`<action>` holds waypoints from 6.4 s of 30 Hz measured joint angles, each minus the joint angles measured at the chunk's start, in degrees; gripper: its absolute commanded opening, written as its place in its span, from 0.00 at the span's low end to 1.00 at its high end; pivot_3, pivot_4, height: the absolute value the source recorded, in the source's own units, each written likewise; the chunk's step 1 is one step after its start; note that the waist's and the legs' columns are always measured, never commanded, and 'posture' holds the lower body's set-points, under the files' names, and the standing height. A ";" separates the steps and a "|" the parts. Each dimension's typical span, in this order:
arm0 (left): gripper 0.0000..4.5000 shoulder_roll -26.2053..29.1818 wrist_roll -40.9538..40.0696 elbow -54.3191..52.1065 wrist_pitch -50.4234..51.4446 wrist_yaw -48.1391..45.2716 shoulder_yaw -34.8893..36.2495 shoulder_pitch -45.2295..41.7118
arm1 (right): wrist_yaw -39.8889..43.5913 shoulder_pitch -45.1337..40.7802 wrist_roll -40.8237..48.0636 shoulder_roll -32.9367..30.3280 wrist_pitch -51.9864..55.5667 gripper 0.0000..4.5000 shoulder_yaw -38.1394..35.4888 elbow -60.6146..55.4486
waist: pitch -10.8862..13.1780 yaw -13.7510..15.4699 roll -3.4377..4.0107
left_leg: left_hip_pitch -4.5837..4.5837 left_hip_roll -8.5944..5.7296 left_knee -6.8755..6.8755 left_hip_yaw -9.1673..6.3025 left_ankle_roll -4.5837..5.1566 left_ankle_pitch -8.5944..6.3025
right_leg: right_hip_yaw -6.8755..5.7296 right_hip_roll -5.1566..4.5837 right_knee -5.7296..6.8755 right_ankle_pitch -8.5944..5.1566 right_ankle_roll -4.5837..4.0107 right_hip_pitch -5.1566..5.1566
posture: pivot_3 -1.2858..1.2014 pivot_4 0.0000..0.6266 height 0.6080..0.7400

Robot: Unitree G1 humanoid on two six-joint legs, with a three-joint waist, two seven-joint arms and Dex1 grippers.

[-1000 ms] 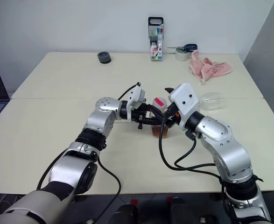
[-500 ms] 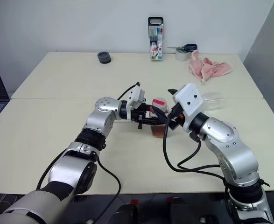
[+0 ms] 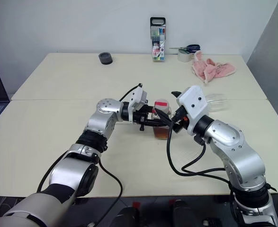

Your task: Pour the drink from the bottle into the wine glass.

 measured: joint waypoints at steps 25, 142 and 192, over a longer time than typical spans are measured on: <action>0.38 -0.42 -0.07 0.21 -1.44 2.73 0.32 0.01 | 1.15 -1.93 10.80 -0.04 2.93 0.87 -4.23 -2.25 | 0.00 0.02 0.00 | 0.00 0.00 0.00 -0.01 0.00 0.00 | 0.00 0.00 0.00 0.00 0.00 0.00 | 0.52 0.24 1.00; 0.38 16.19 -0.34 -3.13 7.77 55.06 19.70 10.52 | 11.18 -10.04 1.21 5.51 -6.25 1.00 11.84 19.61 | 0.06 0.04 -0.25 | -0.03 0.00 0.04 -0.06 -0.23 0.12 | -0.06 -0.11 0.01 0.01 -0.01 -0.07 | 0.52 0.24 1.00; 0.98 16.03 -9.82 -45.93 14.88 36.29 7.90 47.09 | -12.21 9.39 19.04 23.25 14.48 1.00 -24.80 11.34 | -0.03 0.69 -0.22 | 0.20 0.10 -0.07 0.04 -0.03 0.01 | 0.03 0.02 0.09 0.02 -0.01 0.08 | 0.52 0.24 1.00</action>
